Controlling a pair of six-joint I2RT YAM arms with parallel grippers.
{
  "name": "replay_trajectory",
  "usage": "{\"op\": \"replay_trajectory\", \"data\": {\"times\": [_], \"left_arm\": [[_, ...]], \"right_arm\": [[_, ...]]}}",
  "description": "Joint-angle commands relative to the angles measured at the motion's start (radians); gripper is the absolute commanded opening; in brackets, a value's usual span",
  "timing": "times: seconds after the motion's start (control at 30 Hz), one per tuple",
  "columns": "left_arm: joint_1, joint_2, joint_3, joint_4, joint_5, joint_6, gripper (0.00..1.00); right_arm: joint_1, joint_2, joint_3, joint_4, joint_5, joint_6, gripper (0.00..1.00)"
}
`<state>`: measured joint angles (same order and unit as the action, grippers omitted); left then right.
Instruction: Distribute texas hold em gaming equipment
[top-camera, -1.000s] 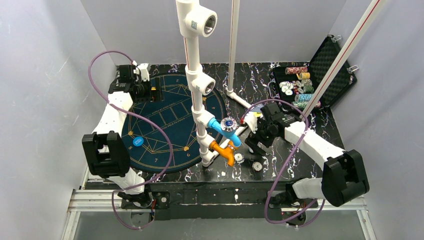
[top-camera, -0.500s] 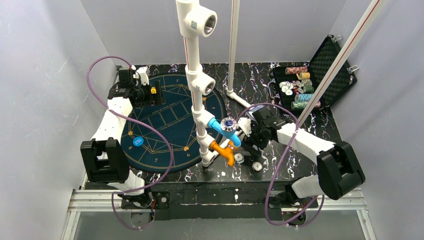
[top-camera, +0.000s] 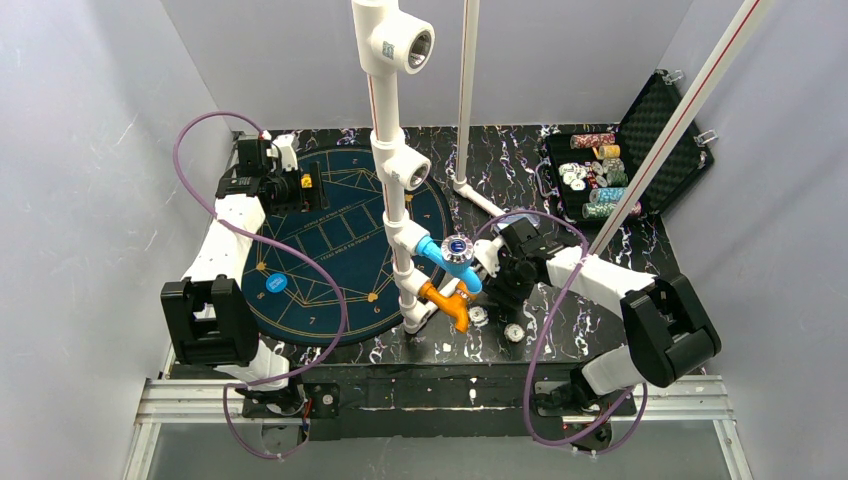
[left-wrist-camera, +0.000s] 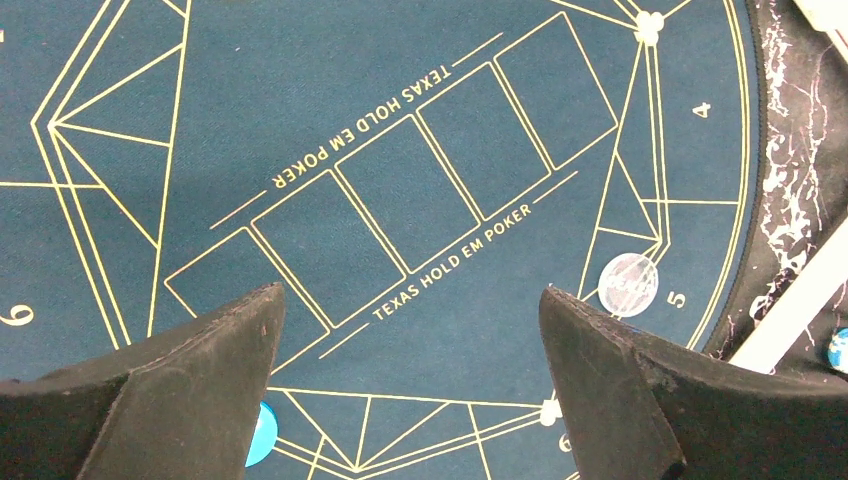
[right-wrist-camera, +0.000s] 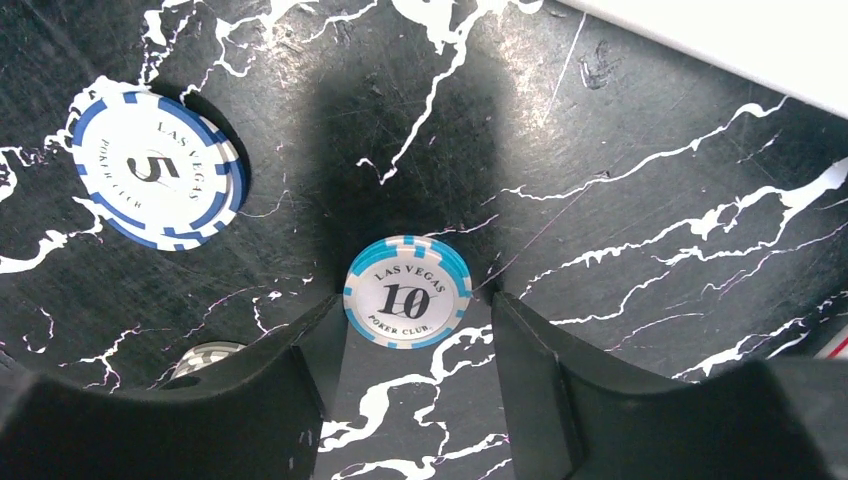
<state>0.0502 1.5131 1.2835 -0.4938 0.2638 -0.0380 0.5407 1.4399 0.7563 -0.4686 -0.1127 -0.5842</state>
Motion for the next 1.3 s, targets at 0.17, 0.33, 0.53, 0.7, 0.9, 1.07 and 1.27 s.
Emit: {"op": "replay_trajectory", "data": {"times": [0.17, 0.33, 0.53, 0.7, 0.9, 1.07, 1.27], "left_arm": [[0.000, 0.002, -0.005, -0.011, -0.028, 0.019, 0.98], [0.000, 0.011, 0.002, -0.021, -0.021, 0.020, 0.98], [-0.001, 0.013, 0.007, -0.028, -0.021, 0.021, 0.98], [-0.001, 0.024, 0.019, -0.042, -0.012, 0.020, 0.98], [0.000, 0.042, 0.037, -0.057, 0.005, 0.012, 0.98], [-0.001, 0.061, 0.056, -0.076, 0.033, -0.008, 0.98], [0.012, 0.060, 0.062, -0.083, 0.046, -0.018, 0.98]], "right_arm": [[0.005, 0.010, -0.025, -0.006, 0.012, -0.049, 0.50], [0.005, -0.019, -0.002, -0.019, 0.001, -0.040, 0.41], [0.003, -0.043, 0.059, -0.062, -0.012, -0.023, 0.32], [-0.012, -0.044, 0.113, -0.092, -0.035, -0.019, 0.27], [-0.028, 0.010, 0.226, -0.089, -0.066, -0.006, 0.25], [-0.028, 0.132, 0.391, -0.066, -0.119, 0.023, 0.25], [-0.026, 0.302, 0.599, -0.070, -0.224, 0.051, 0.24]]}}
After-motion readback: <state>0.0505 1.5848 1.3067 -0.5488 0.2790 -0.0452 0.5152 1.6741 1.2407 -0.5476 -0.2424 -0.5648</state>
